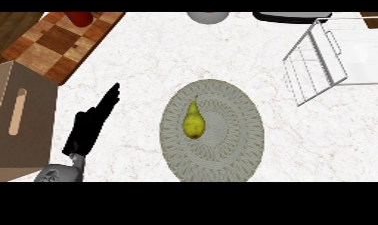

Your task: Pick the lemon from the placemat and place it in the tiered shelf

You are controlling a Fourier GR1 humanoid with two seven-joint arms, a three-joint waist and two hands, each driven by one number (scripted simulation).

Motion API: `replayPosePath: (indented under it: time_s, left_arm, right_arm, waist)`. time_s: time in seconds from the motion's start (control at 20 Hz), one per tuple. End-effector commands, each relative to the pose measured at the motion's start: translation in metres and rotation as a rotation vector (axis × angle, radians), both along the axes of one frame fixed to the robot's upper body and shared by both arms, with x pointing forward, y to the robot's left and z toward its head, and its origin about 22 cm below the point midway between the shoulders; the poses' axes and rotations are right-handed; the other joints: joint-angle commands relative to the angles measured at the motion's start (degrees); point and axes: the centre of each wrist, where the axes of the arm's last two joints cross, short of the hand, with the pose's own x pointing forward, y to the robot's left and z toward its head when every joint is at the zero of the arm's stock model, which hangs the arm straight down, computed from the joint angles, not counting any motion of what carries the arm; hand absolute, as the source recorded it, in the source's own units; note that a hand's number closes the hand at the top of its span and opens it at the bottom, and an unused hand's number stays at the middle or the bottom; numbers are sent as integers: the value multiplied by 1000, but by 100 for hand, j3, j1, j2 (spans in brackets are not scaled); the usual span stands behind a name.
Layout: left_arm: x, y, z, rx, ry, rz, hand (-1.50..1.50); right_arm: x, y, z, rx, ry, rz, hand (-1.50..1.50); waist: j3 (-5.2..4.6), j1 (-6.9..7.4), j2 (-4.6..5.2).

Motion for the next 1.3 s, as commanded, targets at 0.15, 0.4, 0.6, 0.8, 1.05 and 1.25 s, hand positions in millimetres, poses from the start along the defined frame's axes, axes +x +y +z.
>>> replayPosePath:
  time_s: [0.15,0.4,0.6,0.8,1.05,1.25]
  left_arm:
    - [-11,-7,0,-14,2,-16,0]
    - [-10,-9,1,-4,-6,-8,0]
    - [-1,1,-9,-7,7,10,0]
    - [-1,-2,-6,4,4,-19,0]
    - [-2,-8,-8,-23,-5,-14,0]
    - [4,-7,7,-14,-2,-8,0]
  right_arm:
    - [42,19,-26,-34,88,89,150]
    - [68,39,-20,-19,149,76,150]
    - [83,55,-58,83,232,177,150]
    - [89,56,-78,613,152,217,-150]
    - [92,59,-81,850,21,272,-150]
    - [77,35,-75,888,-145,249,-150]
  waist:
    - [6,15,-3]
    - [6,24,-2]
    - [7,-23,20]
    - [27,49,57]
    - [20,-7,49]
    - [29,2,60]
